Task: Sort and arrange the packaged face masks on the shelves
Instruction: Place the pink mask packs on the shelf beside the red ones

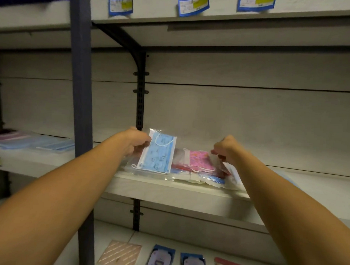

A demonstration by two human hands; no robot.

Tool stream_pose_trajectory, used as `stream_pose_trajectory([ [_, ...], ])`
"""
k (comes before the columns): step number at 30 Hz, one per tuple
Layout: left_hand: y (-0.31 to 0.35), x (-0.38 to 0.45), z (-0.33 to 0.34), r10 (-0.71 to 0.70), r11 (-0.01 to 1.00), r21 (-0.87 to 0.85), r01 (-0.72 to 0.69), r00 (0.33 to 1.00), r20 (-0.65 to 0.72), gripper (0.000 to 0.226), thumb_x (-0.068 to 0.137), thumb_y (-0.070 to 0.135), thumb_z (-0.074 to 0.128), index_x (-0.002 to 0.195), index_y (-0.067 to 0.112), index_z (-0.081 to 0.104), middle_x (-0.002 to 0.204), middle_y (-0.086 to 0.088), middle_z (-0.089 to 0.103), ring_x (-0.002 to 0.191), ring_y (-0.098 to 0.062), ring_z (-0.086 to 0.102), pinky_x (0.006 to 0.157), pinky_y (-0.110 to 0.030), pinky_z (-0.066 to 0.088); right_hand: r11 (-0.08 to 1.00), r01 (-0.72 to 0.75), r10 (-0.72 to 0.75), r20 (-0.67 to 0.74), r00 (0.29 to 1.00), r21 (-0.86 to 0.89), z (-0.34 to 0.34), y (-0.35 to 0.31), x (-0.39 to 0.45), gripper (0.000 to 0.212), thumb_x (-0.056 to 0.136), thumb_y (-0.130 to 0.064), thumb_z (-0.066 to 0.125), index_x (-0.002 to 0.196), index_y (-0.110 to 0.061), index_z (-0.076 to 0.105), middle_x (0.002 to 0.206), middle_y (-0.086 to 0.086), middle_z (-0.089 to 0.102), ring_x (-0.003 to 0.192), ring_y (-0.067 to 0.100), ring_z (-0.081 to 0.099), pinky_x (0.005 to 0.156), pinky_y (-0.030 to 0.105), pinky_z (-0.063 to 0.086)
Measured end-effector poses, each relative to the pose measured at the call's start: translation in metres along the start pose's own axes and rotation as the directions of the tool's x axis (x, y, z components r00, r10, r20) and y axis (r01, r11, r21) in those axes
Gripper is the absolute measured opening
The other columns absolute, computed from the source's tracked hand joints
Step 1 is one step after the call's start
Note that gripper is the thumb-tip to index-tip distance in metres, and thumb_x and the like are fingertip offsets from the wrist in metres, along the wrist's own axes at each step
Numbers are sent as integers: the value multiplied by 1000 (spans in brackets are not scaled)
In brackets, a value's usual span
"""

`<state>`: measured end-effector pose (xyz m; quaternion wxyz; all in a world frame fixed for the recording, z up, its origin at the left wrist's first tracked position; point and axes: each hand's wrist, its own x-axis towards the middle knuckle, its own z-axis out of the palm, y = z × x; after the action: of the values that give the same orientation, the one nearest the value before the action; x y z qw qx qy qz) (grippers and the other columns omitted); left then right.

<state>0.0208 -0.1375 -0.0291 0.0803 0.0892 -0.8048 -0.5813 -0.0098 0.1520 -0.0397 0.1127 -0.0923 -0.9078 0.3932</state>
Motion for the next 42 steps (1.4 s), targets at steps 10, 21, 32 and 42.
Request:
stream_pose_trajectory([
  [10,-18,-64,-31,-1,992,-130,-8,998,-65,35,83,-9,72,114,2,64,109,-18,72,92,-28,74,83,-44,62,986,-136,155,258,953,-91,8,0,-21,52,103,-16,55,53,-2,54,34,9,50,22,16,45,32,15,34],
  [21,-37,-127,-101,-6,985,-169,-37,969,-249,25,88,-9,66,110,4,63,110,-16,72,94,-29,72,72,-37,62,820,207,-234,-18,972,534,10,-54,-38,19,83,-3,69,90,-20,66,106,10,70,91,27,67,88,43,59],
  [32,-75,-169,-198,-23,986,-153,-66,856,-517,17,89,-10,64,90,7,65,98,-15,71,79,-27,69,62,-35,59,736,348,-589,296,752,581,65,-133,-137,38,81,4,73,113,-16,69,106,4,69,94,21,65,65,31,54],
  [42,-105,-179,-305,-14,980,-170,-107,810,-587,24,88,-3,70,106,11,69,103,-12,74,90,-30,74,71,-43,61,656,398,-680,275,679,641,153,-218,-196,22,82,-10,80,102,-5,71,98,1,72,85,18,71,60,28,59],
])
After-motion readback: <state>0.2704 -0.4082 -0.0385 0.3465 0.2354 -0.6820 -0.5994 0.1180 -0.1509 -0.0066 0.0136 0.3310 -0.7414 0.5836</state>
